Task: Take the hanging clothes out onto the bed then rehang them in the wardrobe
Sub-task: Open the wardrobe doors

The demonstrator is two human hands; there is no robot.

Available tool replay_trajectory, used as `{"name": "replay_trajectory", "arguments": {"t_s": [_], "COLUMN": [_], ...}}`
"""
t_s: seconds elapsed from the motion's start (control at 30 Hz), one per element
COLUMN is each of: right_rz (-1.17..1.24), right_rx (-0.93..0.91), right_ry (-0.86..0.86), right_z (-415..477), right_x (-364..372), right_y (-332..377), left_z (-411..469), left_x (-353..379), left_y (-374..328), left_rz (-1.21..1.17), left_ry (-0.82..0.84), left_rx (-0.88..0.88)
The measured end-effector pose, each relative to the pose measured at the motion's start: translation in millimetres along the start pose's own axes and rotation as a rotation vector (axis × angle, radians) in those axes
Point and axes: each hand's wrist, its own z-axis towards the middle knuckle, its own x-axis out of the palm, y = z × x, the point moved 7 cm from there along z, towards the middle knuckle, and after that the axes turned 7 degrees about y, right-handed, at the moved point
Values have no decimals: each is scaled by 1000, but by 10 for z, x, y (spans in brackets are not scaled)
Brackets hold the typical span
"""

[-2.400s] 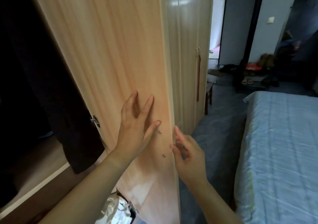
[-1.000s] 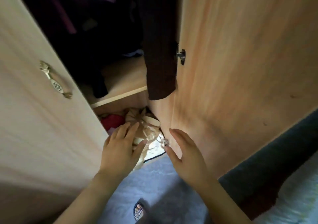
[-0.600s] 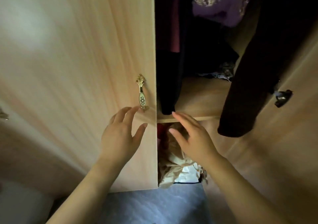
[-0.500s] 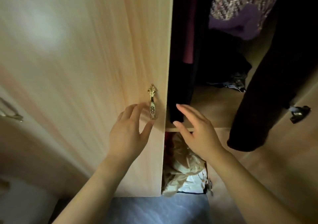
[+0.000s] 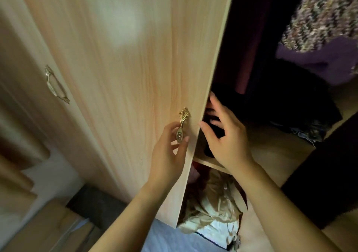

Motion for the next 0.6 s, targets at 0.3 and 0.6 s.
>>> {"name": "replay_trajectory", "arguments": {"t_s": [0.3, 0.6], "right_rz": [332, 417], "right_rx": [-141, -157], "right_ry": [-141, -66], "right_z": [-90, -293], "right_x": [195, 179], "right_y": [115, 597], "left_z": [-241, -777], "left_x": [-144, -545], "left_y": [8, -42], "left_rz": [-11, 102], "left_ry": [-184, -120], "left_rx": [-72, -101]}}
